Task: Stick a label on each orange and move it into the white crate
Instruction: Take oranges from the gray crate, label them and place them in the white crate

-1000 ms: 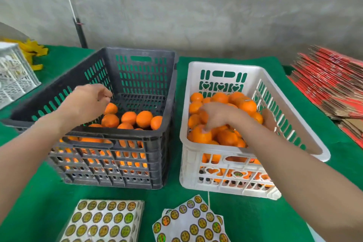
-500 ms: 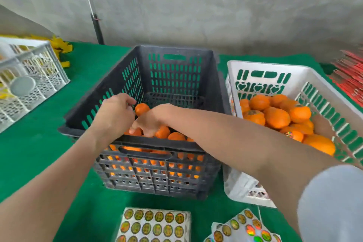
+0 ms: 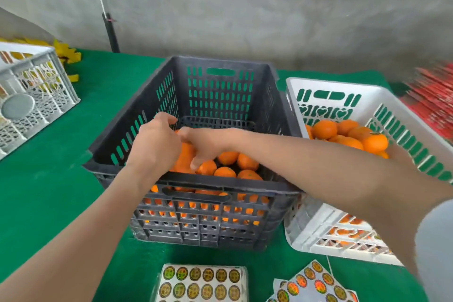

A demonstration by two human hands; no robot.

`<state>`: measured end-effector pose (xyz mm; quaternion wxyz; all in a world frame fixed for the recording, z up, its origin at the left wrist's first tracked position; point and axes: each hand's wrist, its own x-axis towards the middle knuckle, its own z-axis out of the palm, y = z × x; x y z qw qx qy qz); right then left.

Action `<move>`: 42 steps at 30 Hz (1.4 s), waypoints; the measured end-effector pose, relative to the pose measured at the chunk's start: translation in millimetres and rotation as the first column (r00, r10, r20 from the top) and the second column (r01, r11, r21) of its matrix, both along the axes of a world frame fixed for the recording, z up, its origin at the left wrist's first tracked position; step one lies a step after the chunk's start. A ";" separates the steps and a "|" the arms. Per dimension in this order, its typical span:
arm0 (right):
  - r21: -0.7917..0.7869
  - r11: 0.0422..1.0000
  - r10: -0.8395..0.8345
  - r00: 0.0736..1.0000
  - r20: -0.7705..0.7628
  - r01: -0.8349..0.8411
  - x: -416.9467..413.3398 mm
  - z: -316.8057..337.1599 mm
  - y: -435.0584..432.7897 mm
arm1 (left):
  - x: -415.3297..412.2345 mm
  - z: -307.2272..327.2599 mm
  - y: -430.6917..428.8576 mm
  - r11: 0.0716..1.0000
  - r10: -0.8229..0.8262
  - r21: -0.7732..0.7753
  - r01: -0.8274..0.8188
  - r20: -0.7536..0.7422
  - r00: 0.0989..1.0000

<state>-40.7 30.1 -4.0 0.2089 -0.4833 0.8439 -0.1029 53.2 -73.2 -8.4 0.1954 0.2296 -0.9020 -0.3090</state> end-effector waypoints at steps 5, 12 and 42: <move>-0.298 0.947 -0.066 0.983 0.173 0.116 4.9 49.6 81.9 | 11.9 2.2 2.1 1.000 -0.011 0.009 0.013 -0.115 0.993; -0.554 0.767 0.047 0.833 0.551 0.323 72.8 61.7 201.7 | 43.8 19.1 32.7 0.990 -0.142 -0.070 0.125 -0.354 0.924; -0.083 0.928 -0.351 0.925 0.144 0.364 120.4 -168.2 279.0 | 129.0 -134.2 187.1 0.355 -0.270 0.933 -0.064 0.168 0.948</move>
